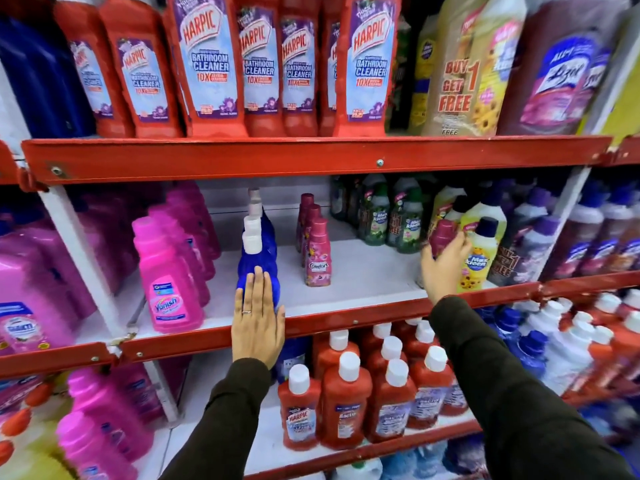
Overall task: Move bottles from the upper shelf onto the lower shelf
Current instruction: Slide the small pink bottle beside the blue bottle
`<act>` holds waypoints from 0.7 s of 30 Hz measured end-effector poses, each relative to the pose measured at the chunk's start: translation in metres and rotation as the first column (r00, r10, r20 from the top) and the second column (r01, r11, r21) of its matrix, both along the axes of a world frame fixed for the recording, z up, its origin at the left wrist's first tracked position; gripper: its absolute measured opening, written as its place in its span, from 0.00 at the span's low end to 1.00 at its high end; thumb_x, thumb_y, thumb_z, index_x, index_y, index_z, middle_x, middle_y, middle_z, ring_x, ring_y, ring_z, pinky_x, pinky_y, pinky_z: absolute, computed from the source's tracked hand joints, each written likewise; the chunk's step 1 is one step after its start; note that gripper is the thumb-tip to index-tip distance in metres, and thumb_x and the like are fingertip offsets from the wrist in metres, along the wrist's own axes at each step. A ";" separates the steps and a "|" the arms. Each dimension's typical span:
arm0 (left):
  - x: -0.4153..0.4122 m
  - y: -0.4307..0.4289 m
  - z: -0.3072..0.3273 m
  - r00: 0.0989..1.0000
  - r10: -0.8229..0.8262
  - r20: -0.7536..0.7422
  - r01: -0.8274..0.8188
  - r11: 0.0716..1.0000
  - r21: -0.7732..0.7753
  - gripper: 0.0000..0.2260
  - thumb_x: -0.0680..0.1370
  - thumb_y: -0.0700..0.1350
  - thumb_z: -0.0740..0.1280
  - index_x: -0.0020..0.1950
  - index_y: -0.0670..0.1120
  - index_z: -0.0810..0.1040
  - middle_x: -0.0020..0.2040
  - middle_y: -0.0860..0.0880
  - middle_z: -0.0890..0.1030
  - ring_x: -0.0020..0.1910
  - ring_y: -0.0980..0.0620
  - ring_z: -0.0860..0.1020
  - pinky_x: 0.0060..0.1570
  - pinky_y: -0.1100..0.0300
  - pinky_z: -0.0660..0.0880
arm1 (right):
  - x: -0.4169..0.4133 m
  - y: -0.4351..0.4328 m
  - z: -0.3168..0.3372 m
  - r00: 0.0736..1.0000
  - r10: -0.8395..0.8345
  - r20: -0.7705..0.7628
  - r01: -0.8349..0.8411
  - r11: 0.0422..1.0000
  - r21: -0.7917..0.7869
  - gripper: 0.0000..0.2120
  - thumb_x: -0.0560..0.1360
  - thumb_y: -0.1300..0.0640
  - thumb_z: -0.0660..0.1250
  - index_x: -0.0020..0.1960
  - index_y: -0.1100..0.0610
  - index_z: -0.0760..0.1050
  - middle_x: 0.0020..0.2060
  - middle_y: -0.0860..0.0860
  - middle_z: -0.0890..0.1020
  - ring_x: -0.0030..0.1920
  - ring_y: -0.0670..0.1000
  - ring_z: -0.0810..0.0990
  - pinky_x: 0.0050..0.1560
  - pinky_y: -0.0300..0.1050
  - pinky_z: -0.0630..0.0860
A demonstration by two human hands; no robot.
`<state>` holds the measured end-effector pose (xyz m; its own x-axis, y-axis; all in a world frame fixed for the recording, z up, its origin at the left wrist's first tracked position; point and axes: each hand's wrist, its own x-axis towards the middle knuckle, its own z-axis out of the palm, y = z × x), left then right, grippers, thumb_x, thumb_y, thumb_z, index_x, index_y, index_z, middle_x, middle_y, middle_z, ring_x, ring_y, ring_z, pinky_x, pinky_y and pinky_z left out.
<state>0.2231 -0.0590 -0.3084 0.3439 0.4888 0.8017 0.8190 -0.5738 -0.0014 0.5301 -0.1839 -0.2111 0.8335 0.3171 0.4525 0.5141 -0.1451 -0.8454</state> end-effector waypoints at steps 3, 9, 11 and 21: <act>0.001 0.000 0.000 1.000 0.018 0.005 -0.018 1.000 0.013 0.31 0.81 0.49 0.52 0.80 0.38 0.46 0.82 0.43 0.38 0.82 0.47 0.38 0.81 0.53 0.36 | 0.008 0.005 0.005 0.999 -0.032 -0.013 0.031 0.999 -0.023 0.29 0.78 0.60 0.66 0.75 0.66 0.60 0.69 0.65 0.68 0.70 0.64 0.68 0.72 0.56 0.66; 0.001 0.001 -0.002 1.000 0.014 0.016 -0.014 0.999 0.038 0.34 0.81 0.49 0.51 0.82 0.40 0.39 0.83 0.43 0.39 0.82 0.47 0.38 0.81 0.52 0.37 | 0.020 0.009 0.007 0.993 -0.058 -0.104 0.052 0.997 -0.055 0.23 0.78 0.63 0.67 0.70 0.67 0.67 0.63 0.65 0.75 0.63 0.65 0.75 0.67 0.60 0.71; 0.001 0.001 -0.002 1.000 0.018 0.014 -0.019 0.999 0.038 0.33 0.81 0.49 0.51 0.82 0.40 0.40 0.83 0.42 0.40 0.82 0.47 0.39 0.81 0.52 0.38 | 0.023 0.006 0.006 0.992 -0.057 -0.109 0.050 0.997 -0.063 0.20 0.77 0.64 0.67 0.67 0.67 0.69 0.61 0.66 0.77 0.62 0.66 0.76 0.65 0.60 0.73; 0.001 -0.001 0.001 0.999 0.049 -0.005 -0.049 0.999 0.023 0.31 0.81 0.49 0.52 0.80 0.37 0.49 0.82 0.40 0.53 0.82 0.47 0.39 0.81 0.52 0.39 | -0.006 -0.006 0.010 0.997 0.063 -0.052 -0.060 0.996 0.066 0.22 0.75 0.60 0.72 0.68 0.60 0.73 0.59 0.59 0.82 0.58 0.58 0.81 0.64 0.52 0.76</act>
<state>0.2246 -0.0604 -0.3074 0.3239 0.4872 0.8110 0.8463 -0.5324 -0.0181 0.5238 -0.1894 -0.2010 0.8369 0.3405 0.4285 0.4739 -0.0594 -0.8786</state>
